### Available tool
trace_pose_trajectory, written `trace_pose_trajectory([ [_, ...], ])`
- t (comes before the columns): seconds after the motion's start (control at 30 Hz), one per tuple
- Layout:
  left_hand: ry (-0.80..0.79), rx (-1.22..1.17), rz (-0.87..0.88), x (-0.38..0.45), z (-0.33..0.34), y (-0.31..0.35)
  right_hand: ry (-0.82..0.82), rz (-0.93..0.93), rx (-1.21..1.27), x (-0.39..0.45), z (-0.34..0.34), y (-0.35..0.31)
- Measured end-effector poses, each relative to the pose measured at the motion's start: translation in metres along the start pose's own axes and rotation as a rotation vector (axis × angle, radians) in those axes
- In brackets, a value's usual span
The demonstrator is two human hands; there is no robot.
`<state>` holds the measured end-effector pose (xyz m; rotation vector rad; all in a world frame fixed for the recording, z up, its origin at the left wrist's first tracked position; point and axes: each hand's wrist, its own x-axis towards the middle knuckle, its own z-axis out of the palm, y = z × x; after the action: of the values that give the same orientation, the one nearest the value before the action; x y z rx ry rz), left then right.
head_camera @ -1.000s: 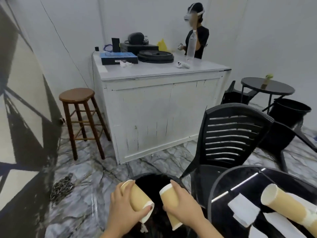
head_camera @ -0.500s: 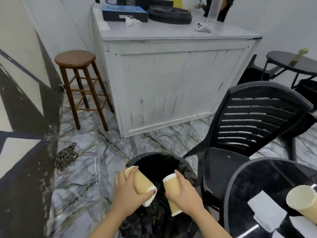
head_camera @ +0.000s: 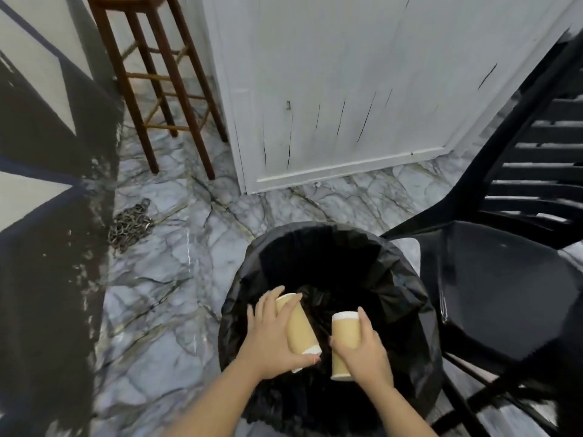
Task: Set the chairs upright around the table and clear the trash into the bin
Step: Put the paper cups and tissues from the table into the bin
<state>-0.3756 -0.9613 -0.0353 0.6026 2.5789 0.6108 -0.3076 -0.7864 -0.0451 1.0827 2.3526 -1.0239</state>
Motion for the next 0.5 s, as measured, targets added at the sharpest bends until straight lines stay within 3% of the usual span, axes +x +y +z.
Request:
trace_pose_trajectory([
  [0.23, -0.119, -0.026, -0.08, -0.005, 0.018, -0.013, -0.001, -0.018, -0.153, 0.007, 0.012, 0.009],
  [0.5, -0.03, -0.044, 0.023, -0.013, -0.063, 0.046, 0.028, -0.154, -0.045, -0.042, -0.06, -0.034],
])
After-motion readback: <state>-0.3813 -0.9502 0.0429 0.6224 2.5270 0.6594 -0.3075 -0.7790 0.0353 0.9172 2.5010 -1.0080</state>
